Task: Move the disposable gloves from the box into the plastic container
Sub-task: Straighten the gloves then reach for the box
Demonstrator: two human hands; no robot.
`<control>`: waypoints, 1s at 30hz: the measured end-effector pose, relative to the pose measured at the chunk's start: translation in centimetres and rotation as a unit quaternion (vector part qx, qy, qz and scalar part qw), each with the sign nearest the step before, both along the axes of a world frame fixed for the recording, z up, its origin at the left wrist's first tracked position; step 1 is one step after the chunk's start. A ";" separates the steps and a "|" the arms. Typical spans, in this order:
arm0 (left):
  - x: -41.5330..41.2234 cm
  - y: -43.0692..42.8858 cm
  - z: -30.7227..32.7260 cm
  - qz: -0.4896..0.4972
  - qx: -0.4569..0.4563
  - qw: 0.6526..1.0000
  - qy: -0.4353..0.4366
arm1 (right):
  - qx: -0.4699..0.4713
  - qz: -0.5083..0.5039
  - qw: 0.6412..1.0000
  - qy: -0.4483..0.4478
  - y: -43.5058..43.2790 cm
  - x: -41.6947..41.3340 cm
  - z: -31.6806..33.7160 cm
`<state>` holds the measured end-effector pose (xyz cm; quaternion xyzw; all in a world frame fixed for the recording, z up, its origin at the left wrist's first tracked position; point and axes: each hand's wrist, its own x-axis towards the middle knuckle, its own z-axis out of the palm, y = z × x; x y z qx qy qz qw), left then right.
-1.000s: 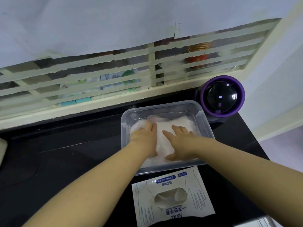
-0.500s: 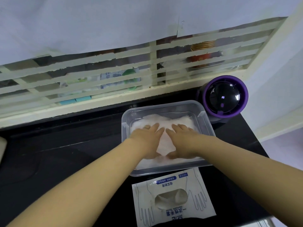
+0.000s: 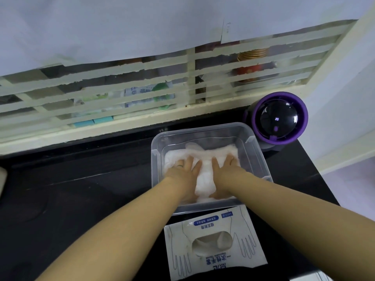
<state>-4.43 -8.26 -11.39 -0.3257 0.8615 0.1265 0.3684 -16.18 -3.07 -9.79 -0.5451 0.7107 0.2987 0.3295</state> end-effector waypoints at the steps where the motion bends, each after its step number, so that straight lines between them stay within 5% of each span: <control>1: 0.1 0.0 0.1 0.002 0.006 1.000 0.001 | -0.004 0.001 1.000 0.003 0.1 0.0 0.1; 6: 1.2 -0.2 3.8 0.017 0.026 0.996 0.089 | -0.111 0.044 0.992 -0.025 1.2 -1.3 3.2; 10: 3.7 1.2 8.0 -0.003 -0.035 0.969 0.243 | -0.316 0.101 0.931 -0.151 4.4 -1.0 8.1; 13: 6.6 2.8 9.2 -0.023 -0.081 0.920 0.382 | -0.274 0.190 0.914 -0.232 7.4 0.7 10.2; 16: 9.0 4.9 8.6 -0.127 -0.105 0.864 0.477 | -0.196 0.251 0.925 -0.208 10.1 1.9 8.0; 19: 10.6 6.8 6.0 -0.184 -0.108 0.859 0.465 | -0.203 0.264 0.934 -0.128 11.5 2.4 4.4; 22: 11.1 8.6 3.4 -0.178 -0.072 0.900 0.391 | -0.261 0.203 0.935 -0.125 11.6 3.0 2.2; 25: 10.8 9.6 2.1 -0.111 -0.025 0.962 0.247 | -0.266 0.172 0.935 -0.157 11.6 3.4 1.6; 30: 10.6 9.6 1.3 -0.092 -0.021 0.969 0.229 | -0.323 0.084 0.895 -0.297 11.2 3.7 4.6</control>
